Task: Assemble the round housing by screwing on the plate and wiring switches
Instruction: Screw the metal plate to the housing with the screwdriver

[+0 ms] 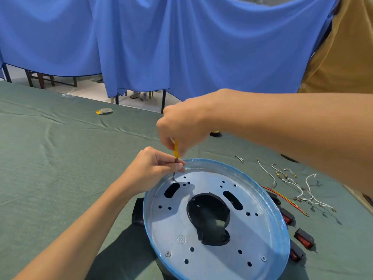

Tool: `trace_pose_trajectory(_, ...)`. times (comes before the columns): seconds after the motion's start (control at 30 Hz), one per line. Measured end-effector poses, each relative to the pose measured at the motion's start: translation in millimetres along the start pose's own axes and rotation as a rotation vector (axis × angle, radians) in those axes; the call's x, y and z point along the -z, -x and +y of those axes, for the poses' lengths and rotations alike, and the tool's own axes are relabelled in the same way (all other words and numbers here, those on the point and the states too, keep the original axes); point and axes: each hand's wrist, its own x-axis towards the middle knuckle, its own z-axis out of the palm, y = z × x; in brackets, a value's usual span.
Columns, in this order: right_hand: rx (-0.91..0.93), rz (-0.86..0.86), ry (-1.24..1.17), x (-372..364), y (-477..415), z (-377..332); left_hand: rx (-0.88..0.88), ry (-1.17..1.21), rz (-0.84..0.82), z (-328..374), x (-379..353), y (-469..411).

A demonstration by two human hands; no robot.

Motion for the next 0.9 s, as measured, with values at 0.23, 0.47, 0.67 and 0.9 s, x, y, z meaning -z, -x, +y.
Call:
trace_pose_trajectory(0.23, 0.104, 0.1, 0.01, -9.1, 0.1, -1.0, 0.003, 0.029, 0.016, -1.1, 0.0, 2.0)
trace_pose_trajectory(0.47, -0.083, -0.107, -0.189, -14.5, -14.6, 2.4, -0.016, -0.06, 0.063, 2.1, 1.1, 1.8)
trace_pose_trajectory(0.67, -0.326, -0.275, -0.524, -13.9, -13.7, 5.1, -0.007, -0.092, 0.062, 4.4, 1.5, 2.0)
trace_pose_trajectory(0.9, -0.071, 0.015, -0.012, -11.5, 11.0, 2.1, -0.027, -0.106, 0.042, 0.9, 2.7, 1.4)
